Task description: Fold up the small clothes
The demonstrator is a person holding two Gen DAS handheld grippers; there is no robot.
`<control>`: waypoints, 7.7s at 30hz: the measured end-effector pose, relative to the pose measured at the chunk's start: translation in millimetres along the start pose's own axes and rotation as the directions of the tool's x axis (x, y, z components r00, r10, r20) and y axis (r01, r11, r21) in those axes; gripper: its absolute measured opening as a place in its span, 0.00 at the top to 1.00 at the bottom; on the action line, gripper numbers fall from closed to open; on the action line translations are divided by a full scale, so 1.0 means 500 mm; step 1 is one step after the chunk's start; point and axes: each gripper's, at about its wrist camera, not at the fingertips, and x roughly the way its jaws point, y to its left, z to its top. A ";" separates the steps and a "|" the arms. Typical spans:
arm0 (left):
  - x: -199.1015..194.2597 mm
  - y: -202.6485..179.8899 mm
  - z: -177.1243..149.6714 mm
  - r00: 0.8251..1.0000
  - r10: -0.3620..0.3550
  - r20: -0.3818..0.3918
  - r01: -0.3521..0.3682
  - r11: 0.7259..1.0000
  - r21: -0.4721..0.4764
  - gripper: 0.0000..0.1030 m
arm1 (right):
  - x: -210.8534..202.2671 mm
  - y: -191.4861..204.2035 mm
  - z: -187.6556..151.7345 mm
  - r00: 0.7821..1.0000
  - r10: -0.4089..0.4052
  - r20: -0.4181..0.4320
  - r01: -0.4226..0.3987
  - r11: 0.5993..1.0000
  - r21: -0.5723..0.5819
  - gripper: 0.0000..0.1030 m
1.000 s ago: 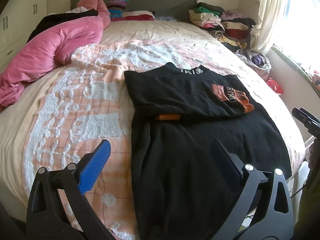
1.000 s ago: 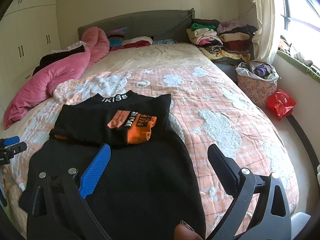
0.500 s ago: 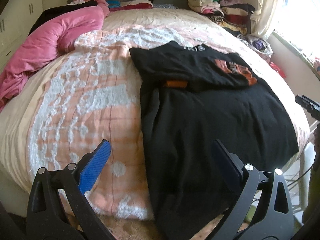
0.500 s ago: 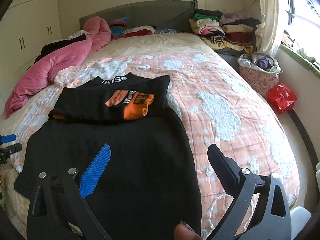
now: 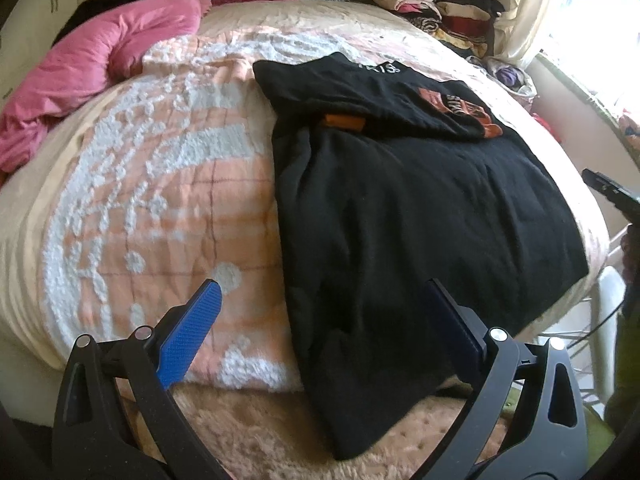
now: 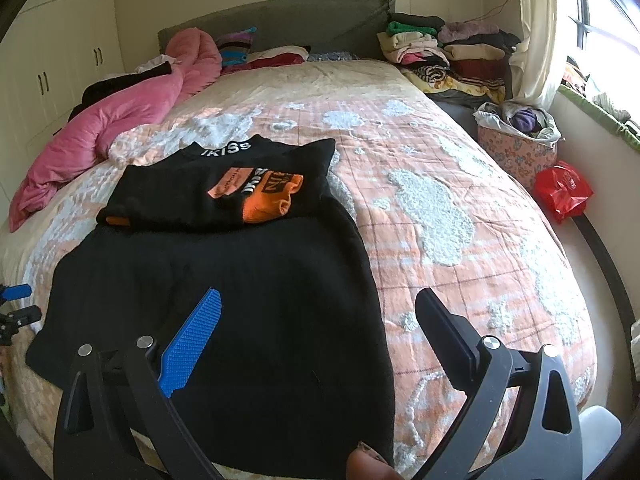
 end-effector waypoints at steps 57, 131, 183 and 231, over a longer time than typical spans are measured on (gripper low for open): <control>-0.042 0.026 -0.026 0.982 -0.185 0.034 0.188 0.972 -0.138 0.97 | -0.083 -0.079 -0.102 0.970 0.228 -0.079 -0.227 0.974 0.026 0.93; 0.112 0.123 0.367 0.971 0.001 0.240 0.070 0.955 -0.289 0.97 | 0.193 -0.059 0.320 0.988 0.026 0.151 -0.028 1.000 0.009 0.92; 0.233 0.012 0.287 0.997 0.020 0.077 -0.015 0.997 -0.070 0.80 | 0.354 0.069 0.174 0.996 -0.010 -0.086 -0.002 0.990 -0.139 0.67; 0.209 0.145 0.427 0.948 0.121 0.294 -0.056 0.974 -0.220 0.97 | 0.393 -0.069 0.342 0.997 -0.018 0.079 0.008 0.992 0.128 0.93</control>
